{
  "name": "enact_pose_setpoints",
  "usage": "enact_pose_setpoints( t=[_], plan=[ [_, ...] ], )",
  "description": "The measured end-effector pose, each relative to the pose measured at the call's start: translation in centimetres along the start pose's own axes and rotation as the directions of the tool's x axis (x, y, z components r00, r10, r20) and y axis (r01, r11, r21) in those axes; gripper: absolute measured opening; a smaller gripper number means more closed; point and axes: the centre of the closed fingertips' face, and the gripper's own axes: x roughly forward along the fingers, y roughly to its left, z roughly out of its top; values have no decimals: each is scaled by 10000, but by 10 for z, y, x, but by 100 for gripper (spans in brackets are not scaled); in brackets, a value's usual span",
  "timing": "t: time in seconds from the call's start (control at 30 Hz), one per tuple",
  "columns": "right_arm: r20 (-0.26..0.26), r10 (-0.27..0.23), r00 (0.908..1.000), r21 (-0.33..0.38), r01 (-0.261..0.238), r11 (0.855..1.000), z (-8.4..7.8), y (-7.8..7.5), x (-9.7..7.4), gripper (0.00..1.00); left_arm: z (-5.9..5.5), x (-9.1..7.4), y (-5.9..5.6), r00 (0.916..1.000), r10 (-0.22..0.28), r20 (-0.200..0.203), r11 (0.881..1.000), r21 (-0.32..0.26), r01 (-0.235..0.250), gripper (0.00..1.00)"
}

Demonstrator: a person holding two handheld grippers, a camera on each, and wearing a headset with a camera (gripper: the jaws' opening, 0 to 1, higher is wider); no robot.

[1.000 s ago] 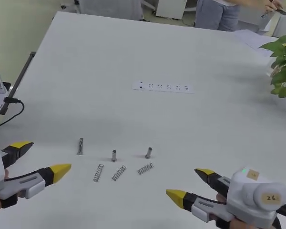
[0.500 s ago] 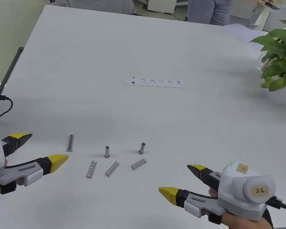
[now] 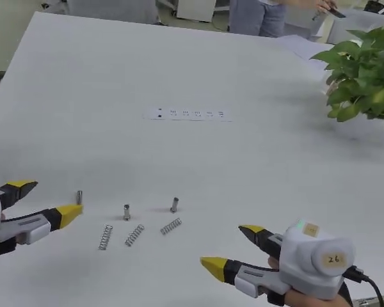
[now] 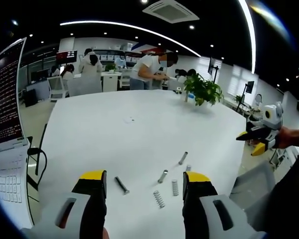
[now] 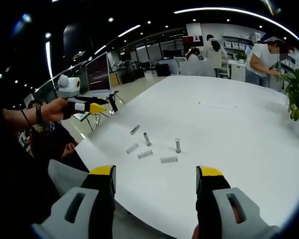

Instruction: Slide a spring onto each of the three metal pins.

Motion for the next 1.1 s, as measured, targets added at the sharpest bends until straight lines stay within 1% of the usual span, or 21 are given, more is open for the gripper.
enact_pose_setpoints(
  t=[0.2,0.33,0.63,0.77,0.9,1.1],
  plan=[
    [-147,-32,9999,-6,31,10000,-6,4,-2,64,2,16,6,10000,-89,41,10000,-16,89,56],
    [-213,-90,9997,24,90,10000,-8,5,-2,64,-1,26,12,10000,-81,-36,10000,-26,81,55],
    [-321,-247,9992,142,252,9996,-13,5,-6,63,-13,46,26,9997,16,-225,9992,-393,-25,52],
    [-361,-319,9988,182,325,9993,-14,4,-7,63,-16,55,31,9997,33,-227,9983,-588,-46,51],
    [-436,-341,9985,196,350,9992,-16,4,-8,63,-22,66,38,9996,115,-271,9960,-885,-139,50],
    [-558,-322,9979,155,331,9993,-19,5,-6,63,-32,81,44,9990,129,-437,9930,-1167,-179,48]
  ],
)
